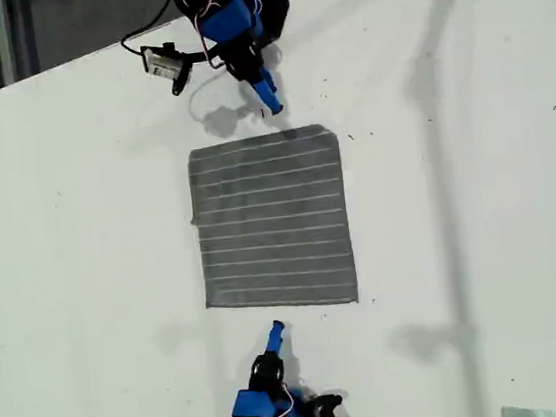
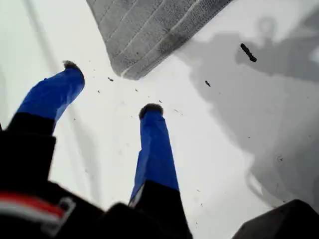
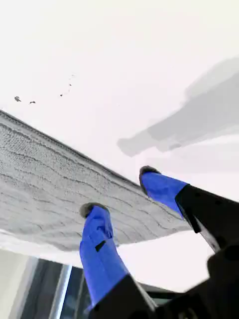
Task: Grasp corners of a square towel and fold twice.
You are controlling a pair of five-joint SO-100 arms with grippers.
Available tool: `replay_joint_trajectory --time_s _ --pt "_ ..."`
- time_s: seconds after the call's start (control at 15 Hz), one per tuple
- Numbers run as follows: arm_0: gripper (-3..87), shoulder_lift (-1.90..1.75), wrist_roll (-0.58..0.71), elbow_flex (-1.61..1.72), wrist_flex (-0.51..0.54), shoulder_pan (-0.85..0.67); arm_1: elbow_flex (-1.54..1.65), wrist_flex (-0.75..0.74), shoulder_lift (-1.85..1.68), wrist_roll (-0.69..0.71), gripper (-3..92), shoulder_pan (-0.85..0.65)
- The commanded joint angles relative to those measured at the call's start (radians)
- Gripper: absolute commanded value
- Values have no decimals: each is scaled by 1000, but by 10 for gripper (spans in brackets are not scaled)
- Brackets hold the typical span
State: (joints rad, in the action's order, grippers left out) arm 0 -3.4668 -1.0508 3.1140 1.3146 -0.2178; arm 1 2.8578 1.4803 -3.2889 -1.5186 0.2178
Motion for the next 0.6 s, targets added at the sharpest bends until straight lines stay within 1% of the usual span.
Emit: replay_joint_trajectory --time_s 0.0,0.4,0.47,0.53 --pt "172 -6 5 3 -8 0 -40 11 0 12 268 -6" --pt "171 -6 -9 3 -8 -11 -40 11 0 12 268 -8" --pt "171 -6 -143 3 -8 -14 -40 11 0 12 268 -8" --pt "171 -6 -319 3 -8 20 -40 11 0 12 268 -8"
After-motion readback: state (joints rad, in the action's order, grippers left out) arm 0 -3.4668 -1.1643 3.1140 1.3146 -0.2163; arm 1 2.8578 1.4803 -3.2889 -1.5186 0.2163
